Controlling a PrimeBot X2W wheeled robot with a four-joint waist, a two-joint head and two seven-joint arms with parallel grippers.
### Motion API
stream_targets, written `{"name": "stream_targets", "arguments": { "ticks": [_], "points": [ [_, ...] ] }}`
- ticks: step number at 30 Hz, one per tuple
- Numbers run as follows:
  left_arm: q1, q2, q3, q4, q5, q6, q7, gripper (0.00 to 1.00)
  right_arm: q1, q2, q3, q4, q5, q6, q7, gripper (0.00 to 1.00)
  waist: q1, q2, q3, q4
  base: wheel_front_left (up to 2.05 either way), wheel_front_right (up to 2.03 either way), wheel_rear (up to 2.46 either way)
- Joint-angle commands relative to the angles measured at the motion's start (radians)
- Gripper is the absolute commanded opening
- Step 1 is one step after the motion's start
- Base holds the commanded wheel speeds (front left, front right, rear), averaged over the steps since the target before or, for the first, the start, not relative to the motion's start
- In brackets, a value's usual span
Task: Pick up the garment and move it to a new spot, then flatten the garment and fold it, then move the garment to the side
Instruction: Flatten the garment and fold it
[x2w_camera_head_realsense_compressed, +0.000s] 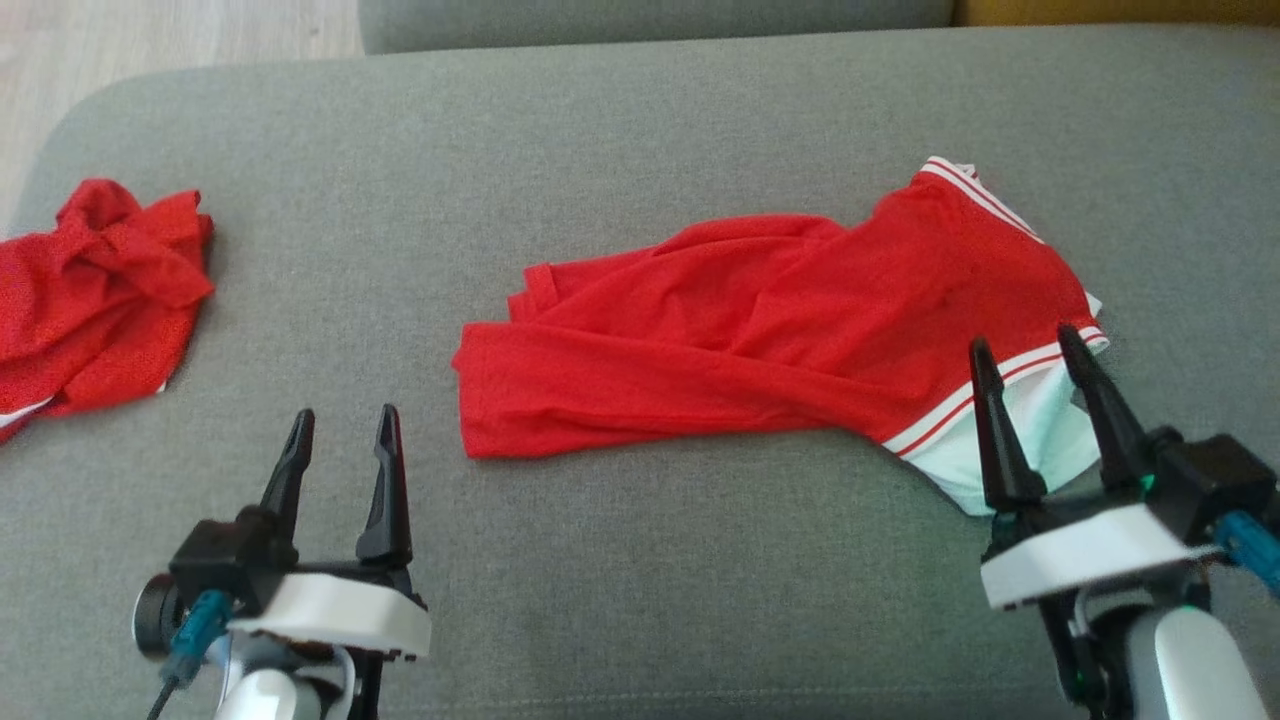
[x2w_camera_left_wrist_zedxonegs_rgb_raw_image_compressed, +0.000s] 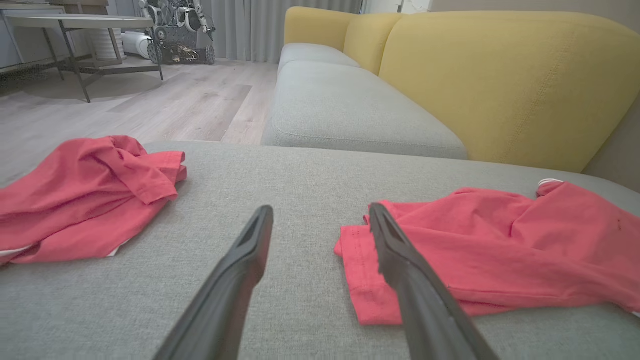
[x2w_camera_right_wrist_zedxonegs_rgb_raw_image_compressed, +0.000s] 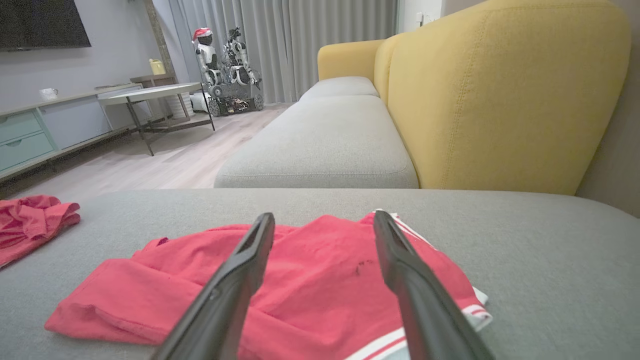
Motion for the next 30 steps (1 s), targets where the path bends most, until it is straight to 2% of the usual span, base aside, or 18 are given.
{"name": "stream_targets", "arguments": {
  "ticks": [1, 22, 30],
  "points": [
    [-0.021, 0.018, 0.029, -0.040, 0.006, 0.006, 0.002, 1.00, -0.006, -0.010, 0.021, -0.036, -0.003, -0.001, 0.002, 1.00, 0.0000, 0.0000, -0.008, 0.001, 0.00, 0.00, 0.00],
    [-0.018, 0.030, 0.010, -0.062, -0.015, 0.003, 0.037, 1.00, 0.014, -0.005, 0.012, -0.052, 0.006, -0.001, 0.012, 1.00, 0.0000, 0.0000, -0.013, 0.004, 0.00, 0.00, 0.00],
    [-0.089, 0.021, -0.028, -0.025, -0.023, -0.038, 0.048, 1.00, -0.001, -0.004, 0.014, -0.053, 0.011, -0.001, 0.008, 1.00, 0.0000, 0.0000, 0.013, 0.002, 0.00, 0.00, 0.00]
  ]
}}
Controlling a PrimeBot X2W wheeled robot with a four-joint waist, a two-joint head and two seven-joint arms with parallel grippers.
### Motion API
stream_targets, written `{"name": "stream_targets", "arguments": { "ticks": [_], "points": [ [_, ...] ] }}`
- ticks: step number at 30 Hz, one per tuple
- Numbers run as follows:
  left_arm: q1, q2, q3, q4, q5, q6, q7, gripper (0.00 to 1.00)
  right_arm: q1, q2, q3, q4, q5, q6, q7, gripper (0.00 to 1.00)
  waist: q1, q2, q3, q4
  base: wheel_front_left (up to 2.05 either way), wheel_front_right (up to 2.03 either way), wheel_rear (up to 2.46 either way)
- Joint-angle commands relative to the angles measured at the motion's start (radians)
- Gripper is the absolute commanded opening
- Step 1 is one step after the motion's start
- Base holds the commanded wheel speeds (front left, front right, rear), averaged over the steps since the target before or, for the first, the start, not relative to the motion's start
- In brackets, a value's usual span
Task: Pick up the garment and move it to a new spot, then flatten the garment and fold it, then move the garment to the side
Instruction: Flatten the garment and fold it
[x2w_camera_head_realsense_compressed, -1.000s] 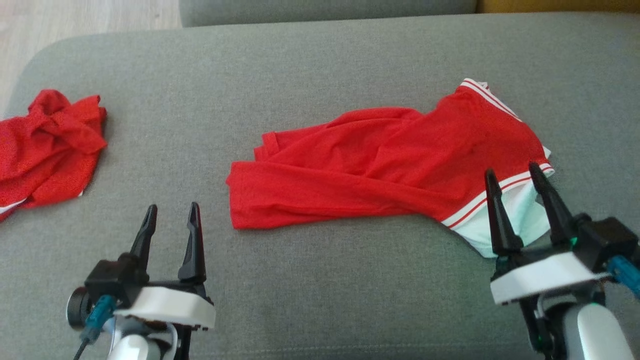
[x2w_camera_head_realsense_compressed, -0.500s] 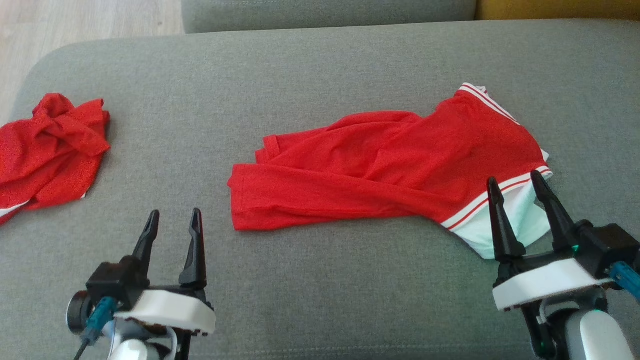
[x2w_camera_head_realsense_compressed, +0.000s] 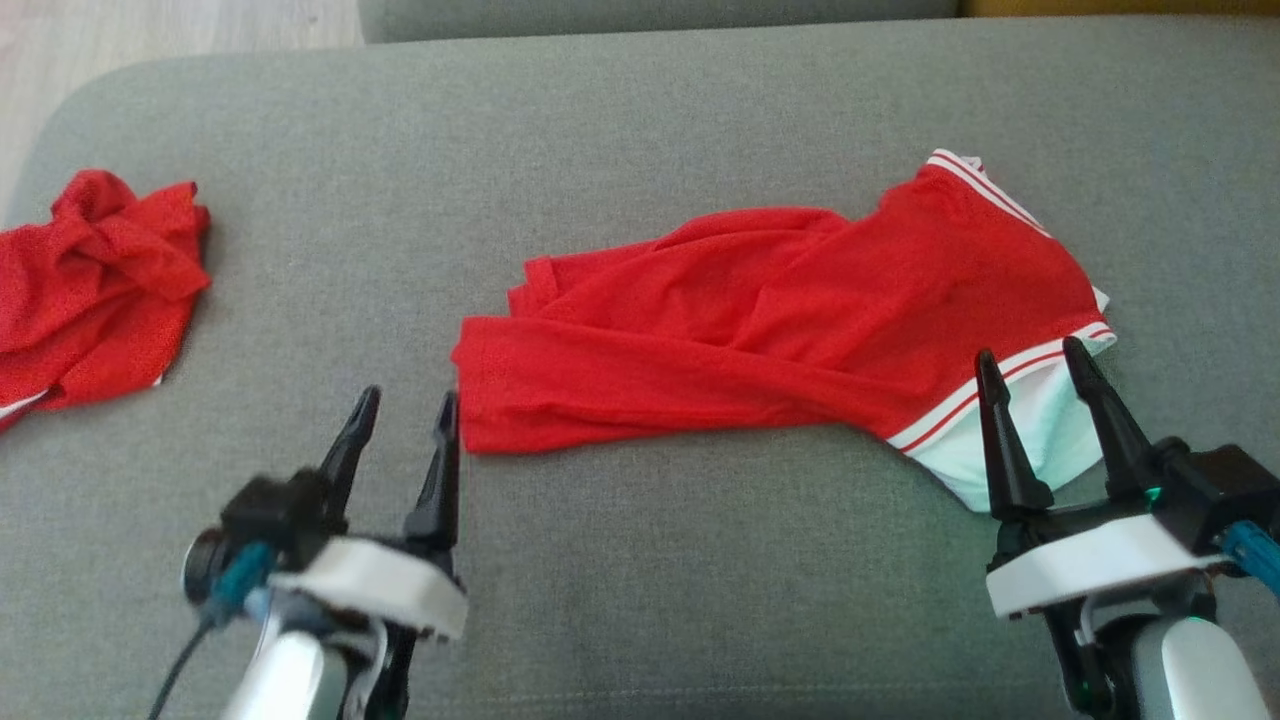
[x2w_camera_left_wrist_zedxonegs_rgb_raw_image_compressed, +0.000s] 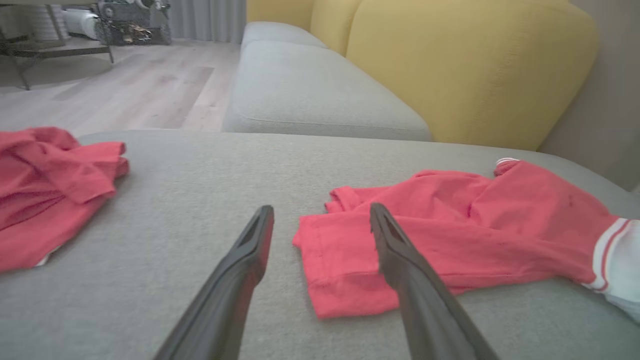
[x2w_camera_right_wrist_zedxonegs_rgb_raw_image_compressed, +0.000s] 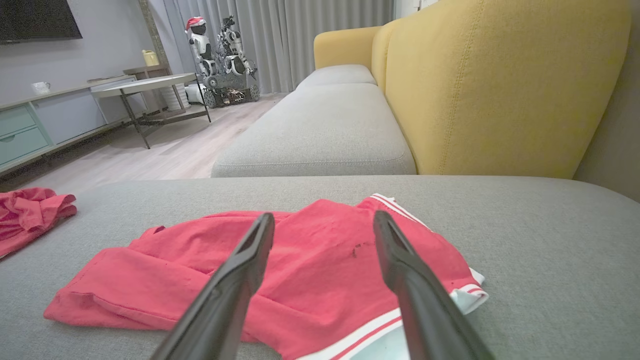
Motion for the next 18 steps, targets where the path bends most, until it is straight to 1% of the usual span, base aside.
{"name": "stream_targets", "arguments": {
  "ticks": [1, 2, 4, 9, 13, 18],
  "points": [
    [-0.072, 0.004, 0.027, -0.020, -0.012, -0.010, 0.006, 1.00, -0.034, -0.005, 0.023, -0.039, 0.005, -0.001, -0.002, 1.00, 0.0000, 0.0000, 0.011, -0.001, 0.00, 0.00, 0.00],
    [-0.112, -0.008, 0.015, 0.017, -0.033, -0.033, 0.029, 1.00, -0.039, -0.005, 0.024, -0.038, 0.005, -0.001, -0.003, 1.00, 0.0000, 0.0000, 0.022, -0.002, 0.00, 0.00, 0.00],
    [-0.150, -0.016, 0.003, 0.075, -0.055, -0.057, 0.065, 1.00, -0.044, -0.005, 0.026, -0.036, 0.003, -0.001, -0.004, 1.00, 0.0000, 0.0000, 0.032, -0.005, 0.00, 0.00, 0.00],
    [-0.220, -0.038, -0.009, 0.232, -0.114, -0.102, 0.145, 1.00, -0.053, -0.005, 0.032, -0.029, 0.012, -0.001, -0.005, 1.00, 0.0000, 0.0000, 0.055, -0.020, 0.00, 0.00, 0.00],
    [-0.251, -0.047, -0.003, 0.321, -0.147, -0.120, 0.167, 1.00, -0.057, -0.004, 0.029, -0.025, 0.017, -0.001, -0.006, 1.00, 0.0000, 0.0000, 0.065, -0.028, 0.00, 0.00, 0.00],
    [-0.265, -0.049, 0.009, 0.379, -0.165, -0.125, 0.147, 1.00, -0.057, -0.004, 0.026, -0.021, 0.017, -0.001, -0.003, 1.00, 0.0000, 0.0000, 0.069, -0.038, 0.00, 0.00, 0.00]
  ]
}}
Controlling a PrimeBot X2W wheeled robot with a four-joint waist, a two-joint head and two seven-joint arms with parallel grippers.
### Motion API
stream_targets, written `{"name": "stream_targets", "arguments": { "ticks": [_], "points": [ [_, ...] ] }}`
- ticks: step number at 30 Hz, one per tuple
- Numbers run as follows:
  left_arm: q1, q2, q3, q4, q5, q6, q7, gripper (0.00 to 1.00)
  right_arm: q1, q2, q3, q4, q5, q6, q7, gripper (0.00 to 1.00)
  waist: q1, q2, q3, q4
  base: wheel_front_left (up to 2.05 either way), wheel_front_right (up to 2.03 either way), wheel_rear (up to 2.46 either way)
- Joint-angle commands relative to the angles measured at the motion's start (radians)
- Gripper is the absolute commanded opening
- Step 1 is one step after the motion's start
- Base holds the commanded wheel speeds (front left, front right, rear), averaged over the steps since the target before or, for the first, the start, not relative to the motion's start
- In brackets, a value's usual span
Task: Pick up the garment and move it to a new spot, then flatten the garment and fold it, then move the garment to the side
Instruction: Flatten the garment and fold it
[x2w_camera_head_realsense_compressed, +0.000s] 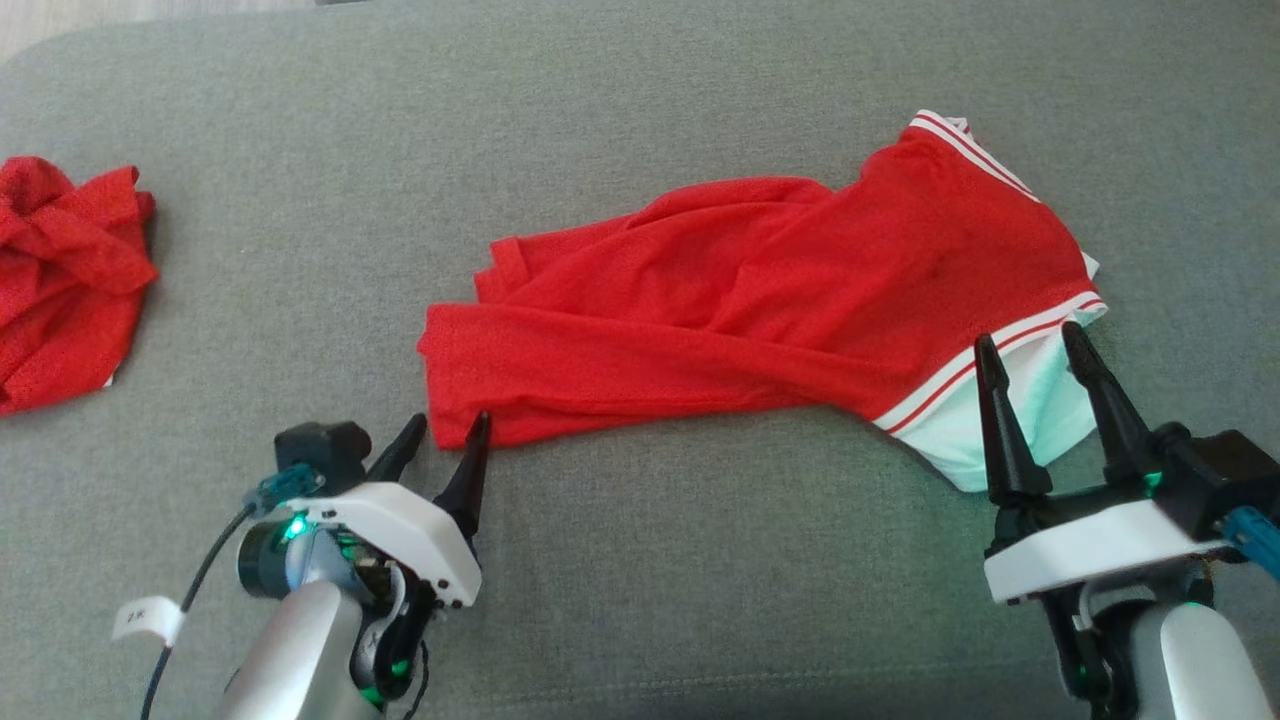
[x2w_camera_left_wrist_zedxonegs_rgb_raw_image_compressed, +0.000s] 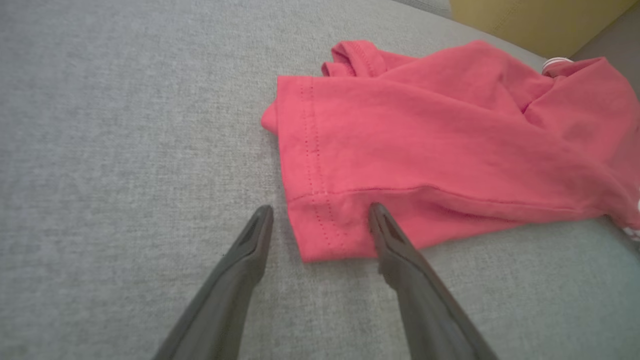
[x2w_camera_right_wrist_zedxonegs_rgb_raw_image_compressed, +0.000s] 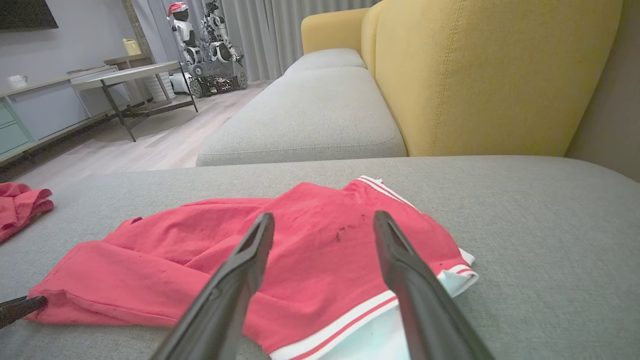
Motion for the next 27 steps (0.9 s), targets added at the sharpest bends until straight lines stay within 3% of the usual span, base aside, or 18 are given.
{"name": "stream_targets", "arguments": {
  "ticks": [1, 3, 5, 8, 9, 17, 27],
  "points": [
    [-0.044, 0.008, 0.041, -0.022, -0.005, -0.004, -0.018, 1.00, -0.030, -0.005, 0.023, -0.030, 0.009, -0.001, -0.001, 1.00, 0.0000, 0.0000, 0.000, -0.001, 0.00, 0.00, 0.00],
    [-0.044, 0.009, 0.042, -0.016, -0.008, -0.006, -0.027, 0.96, -0.029, -0.005, 0.022, -0.029, 0.012, -0.001, 0.000, 1.00, 0.0000, 0.0000, 0.000, -0.002, 0.00, 0.00, 0.00],
    [-0.043, 0.012, 0.042, -0.015, -0.007, -0.008, -0.039, 0.45, -0.028, -0.005, 0.021, -0.027, 0.015, -0.001, 0.000, 1.00, 0.0000, 0.0000, 0.000, -0.003, 0.00, 0.00, 0.00],
    [-0.040, 0.018, 0.044, -0.019, -0.008, -0.010, -0.058, 0.10, -0.027, -0.005, 0.021, -0.023, 0.021, -0.001, 0.001, 1.00, 0.0000, 0.0000, 0.001, -0.002, 0.00, 0.00, 0.00],
    [-0.038, 0.019, 0.044, -0.023, -0.007, -0.010, -0.064, 0.03, -0.026, -0.005, 0.020, -0.021, 0.024, -0.001, 0.002, 1.00, 0.0000, 0.0000, 0.001, -0.002, 0.00, 0.00, 0.00],
    [-0.009, 0.036, 0.046, -0.097, 0.006, 0.012, -0.098, 0.00, -0.030, -0.005, -0.015, 0.003, 0.038, -0.001, 0.008, 1.00, 0.0000, 0.0000, 0.000, 0.005, 0.00, 0.00, 0.00],
    [0.011, 0.037, 0.032, -0.166, 0.007, 0.024, -0.094, 0.00, -0.069, -0.005, -0.170, 0.205, 0.016, -0.001, 0.054, 1.00, 0.0000, 0.0000, 0.017, 0.020, 0.00, 0.00, 0.00]
  ]
}}
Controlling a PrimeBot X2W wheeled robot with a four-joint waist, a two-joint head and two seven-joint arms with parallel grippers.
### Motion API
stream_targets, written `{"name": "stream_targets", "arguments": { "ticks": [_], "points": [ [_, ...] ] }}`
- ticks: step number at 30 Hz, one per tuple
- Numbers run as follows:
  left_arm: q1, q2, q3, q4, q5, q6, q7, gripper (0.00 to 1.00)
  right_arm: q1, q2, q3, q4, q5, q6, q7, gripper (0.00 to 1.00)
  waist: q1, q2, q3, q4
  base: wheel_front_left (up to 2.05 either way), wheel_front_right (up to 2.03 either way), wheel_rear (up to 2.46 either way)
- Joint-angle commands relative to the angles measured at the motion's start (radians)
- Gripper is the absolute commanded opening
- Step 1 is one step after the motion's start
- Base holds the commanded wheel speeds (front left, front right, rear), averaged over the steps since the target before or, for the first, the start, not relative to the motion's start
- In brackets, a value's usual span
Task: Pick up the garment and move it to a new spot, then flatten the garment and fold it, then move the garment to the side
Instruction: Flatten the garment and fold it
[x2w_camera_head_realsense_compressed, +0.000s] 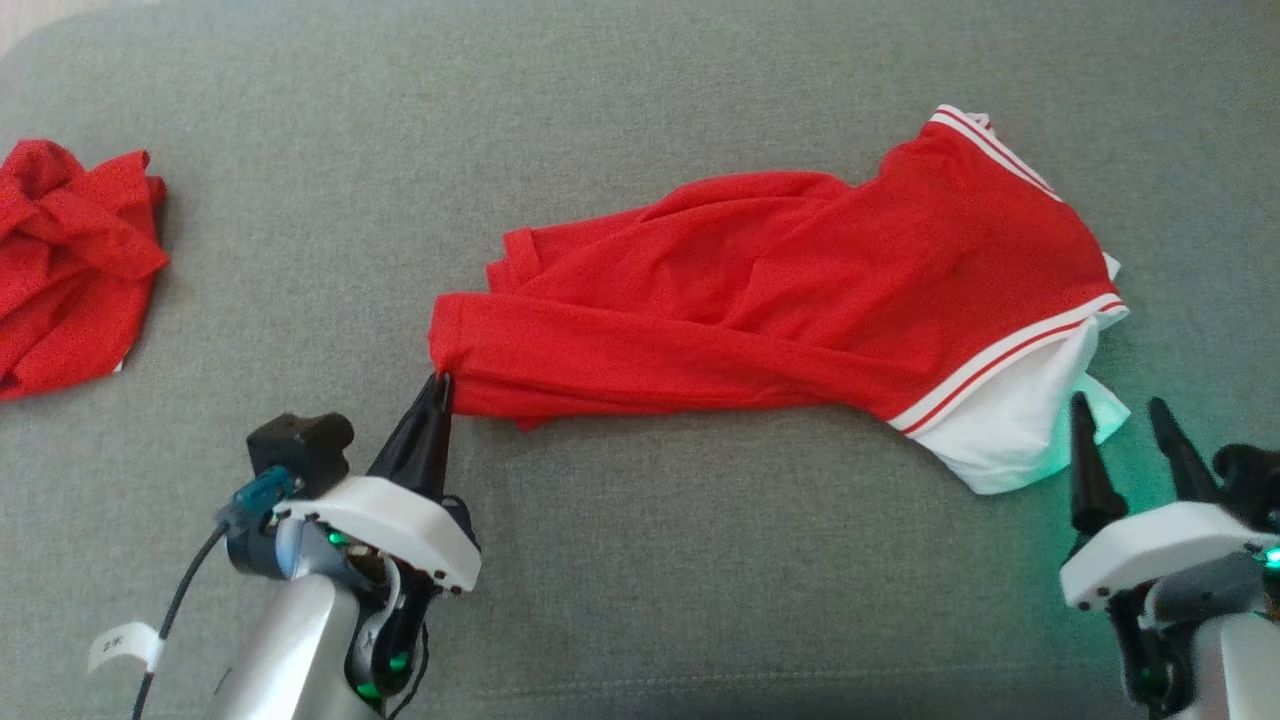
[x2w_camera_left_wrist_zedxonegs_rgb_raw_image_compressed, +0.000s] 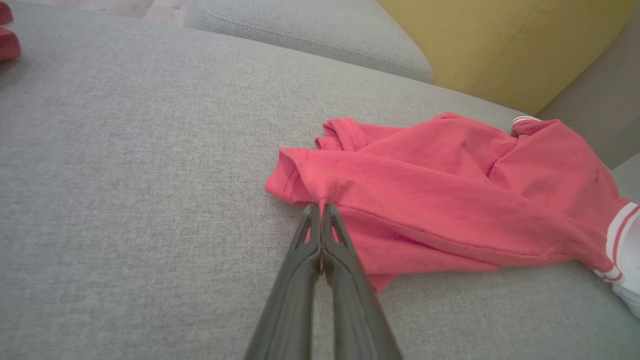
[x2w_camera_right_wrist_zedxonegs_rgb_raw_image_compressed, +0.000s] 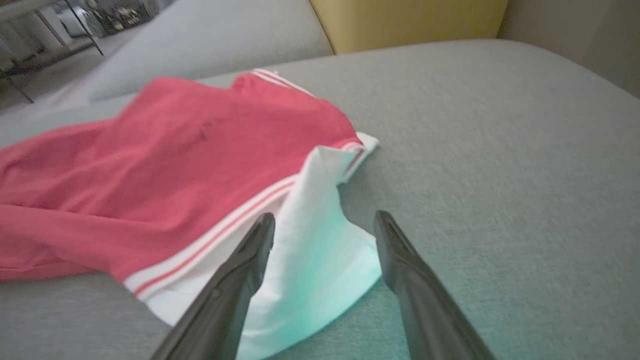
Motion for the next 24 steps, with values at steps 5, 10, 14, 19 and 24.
{"name": "stream_targets", "arguments": {
  "ticks": [5, 10, 14, 19, 24],
  "points": [
    [-0.031, 0.018, 0.021, -0.054, 0.009, 0.002, -0.003, 0.00, -0.087, -0.006, -0.062, 0.079, -0.041, -0.001, 0.034, 1.00, 0.0000, -0.0001, 0.026, 0.017, 0.00, 0.00, 0.00],
    [-0.038, 0.020, 0.018, -0.059, 0.007, -0.001, -0.009, 0.00, -0.122, -0.006, -0.099, 0.159, -0.038, -0.001, 0.092, 1.00, 0.0000, -0.0001, 0.038, 0.026, 0.00, 0.00, 0.00],
    [-0.042, 0.024, 0.018, -0.062, 0.007, -0.001, -0.020, 0.00, -0.134, -0.006, -0.095, 0.195, 0.004, -0.001, 0.144, 0.13, 0.0000, -0.0001, 0.040, 0.033, 0.00, 0.00, 0.00],
    [-0.046, 0.034, 0.026, -0.084, 0.017, 0.009, -0.053, 0.00, -0.124, -0.006, -0.089, 0.137, 0.044, -0.001, 0.120, 0.00, 0.0000, -0.0001, 0.032, 0.036, 0.00, 0.00, 0.00],
    [-0.047, 0.058, 0.042, -0.159, 0.036, 0.027, -0.081, 0.00, -0.124, -0.006, -0.074, -0.013, 0.078, -0.001, 0.062, 0.00, 0.0000, -0.0001, 0.008, 0.024, 0.00, 0.00, 0.00]
  ]
}}
